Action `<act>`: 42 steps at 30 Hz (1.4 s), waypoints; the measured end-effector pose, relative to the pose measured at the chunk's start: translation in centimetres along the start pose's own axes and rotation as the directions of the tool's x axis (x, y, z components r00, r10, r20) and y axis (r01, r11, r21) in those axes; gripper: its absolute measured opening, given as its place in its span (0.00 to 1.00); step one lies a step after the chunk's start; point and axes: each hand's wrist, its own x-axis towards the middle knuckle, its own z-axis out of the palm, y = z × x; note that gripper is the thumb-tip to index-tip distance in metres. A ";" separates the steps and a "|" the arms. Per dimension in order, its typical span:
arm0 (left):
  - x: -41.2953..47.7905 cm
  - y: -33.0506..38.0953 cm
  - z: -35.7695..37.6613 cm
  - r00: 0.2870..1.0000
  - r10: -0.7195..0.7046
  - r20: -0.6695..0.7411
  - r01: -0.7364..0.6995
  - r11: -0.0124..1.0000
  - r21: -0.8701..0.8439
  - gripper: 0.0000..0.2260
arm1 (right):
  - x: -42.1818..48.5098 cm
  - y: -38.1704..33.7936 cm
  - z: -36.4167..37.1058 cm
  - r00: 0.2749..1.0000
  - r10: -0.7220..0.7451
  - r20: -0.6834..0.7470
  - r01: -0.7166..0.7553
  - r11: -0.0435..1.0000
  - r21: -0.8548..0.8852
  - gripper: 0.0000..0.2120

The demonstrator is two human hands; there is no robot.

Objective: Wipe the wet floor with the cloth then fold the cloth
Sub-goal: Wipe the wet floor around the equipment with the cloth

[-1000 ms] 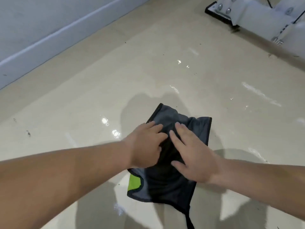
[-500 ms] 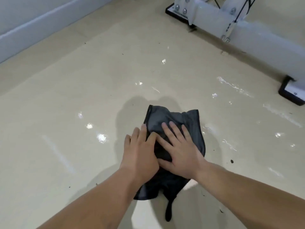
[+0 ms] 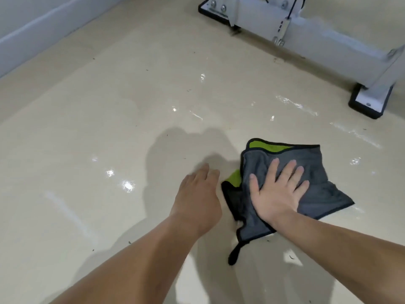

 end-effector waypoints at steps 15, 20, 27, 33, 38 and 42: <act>-0.2 -3.6 0.9 0.978 0.200 -0.056 -0.192 0.973 0.130 0.23 | -1.9 3.9 0.4 0.703 -0.709 -0.058 0.704 0.705 -0.087 0.36; 3.3 1.0 1.5 0.932 0.360 -0.043 -0.355 0.930 0.093 0.24 | 0.5 10.3 -1.6 0.904 -0.423 0.056 0.427 0.897 -0.112 0.40; 11.1 7.9 0.8 0.971 0.127 0.202 -0.187 0.930 0.316 0.34 | 7.4 14.0 -4.9 0.972 -0.080 0.223 0.069 0.996 0.056 0.48; 13.3 8.9 2.0 0.984 -0.117 0.137 0.043 0.890 0.455 0.38 | 14.2 16.1 -7.9 0.958 0.135 0.253 -0.171 0.977 0.127 0.52; 13.7 7.0 2.1 0.982 -0.016 0.187 -0.041 0.954 0.296 0.40 | 17.8 13.7 -8.4 0.916 0.339 0.214 -0.381 0.901 0.206 0.49; 13.2 4.9 0.3 0.988 0.078 0.131 -0.084 0.996 0.037 0.30 | 19.0 8.9 -8.0 0.902 0.404 0.154 -0.431 0.865 0.255 0.46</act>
